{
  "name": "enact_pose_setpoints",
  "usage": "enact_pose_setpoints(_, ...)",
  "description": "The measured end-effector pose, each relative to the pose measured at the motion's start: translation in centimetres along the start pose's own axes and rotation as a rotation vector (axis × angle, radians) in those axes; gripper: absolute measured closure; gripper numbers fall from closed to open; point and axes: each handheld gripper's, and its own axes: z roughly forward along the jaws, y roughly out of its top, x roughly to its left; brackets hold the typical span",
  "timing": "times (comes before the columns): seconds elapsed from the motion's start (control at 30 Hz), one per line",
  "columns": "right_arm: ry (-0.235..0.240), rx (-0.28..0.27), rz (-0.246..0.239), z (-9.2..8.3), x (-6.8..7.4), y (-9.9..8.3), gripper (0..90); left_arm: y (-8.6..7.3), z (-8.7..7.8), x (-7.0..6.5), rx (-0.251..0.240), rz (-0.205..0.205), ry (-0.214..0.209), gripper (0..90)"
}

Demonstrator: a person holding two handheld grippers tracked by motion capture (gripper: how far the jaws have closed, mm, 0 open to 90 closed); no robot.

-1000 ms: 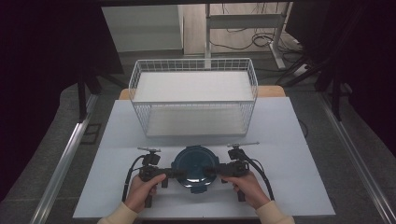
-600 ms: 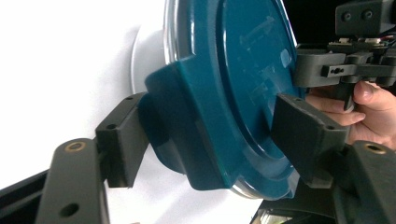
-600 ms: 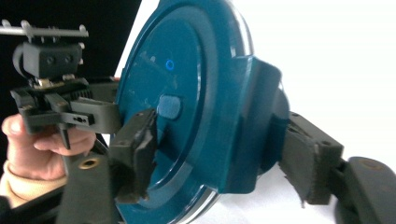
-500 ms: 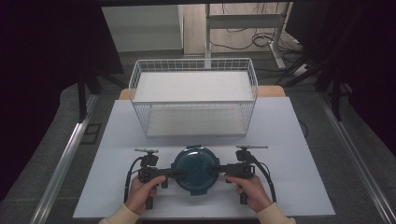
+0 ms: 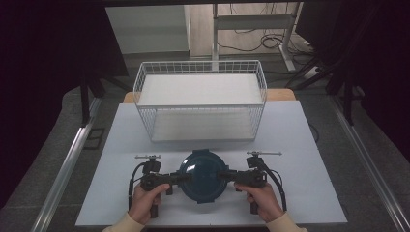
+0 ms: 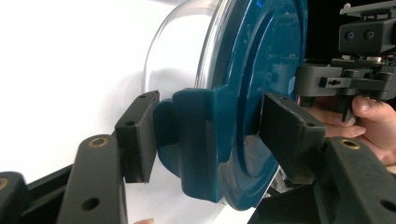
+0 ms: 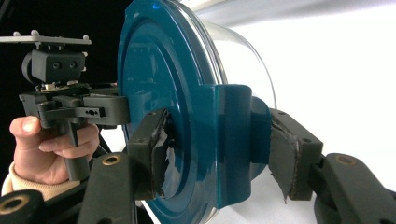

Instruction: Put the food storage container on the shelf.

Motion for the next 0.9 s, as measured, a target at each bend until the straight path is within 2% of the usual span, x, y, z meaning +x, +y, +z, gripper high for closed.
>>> enact_pose_setpoints(0.27,-0.006,-0.022,-0.084,-1.0,1.4,0.4,43.1,0.2,-0.7,-1.0,-0.029,0.042,-0.013,40.6)
enact_pose_setpoints(0.63,-0.005,-0.038,-0.144,-1.9,2.6,0.8,43.2,0.7,-1.6,-2.2,-0.049,0.082,-0.013,40.5)
enact_pose_setpoints(0.9,0.007,-0.056,-0.181,-2.2,3.8,1.5,43.5,1.6,-2.7,-3.0,-0.064,0.123,-0.004,40.4)
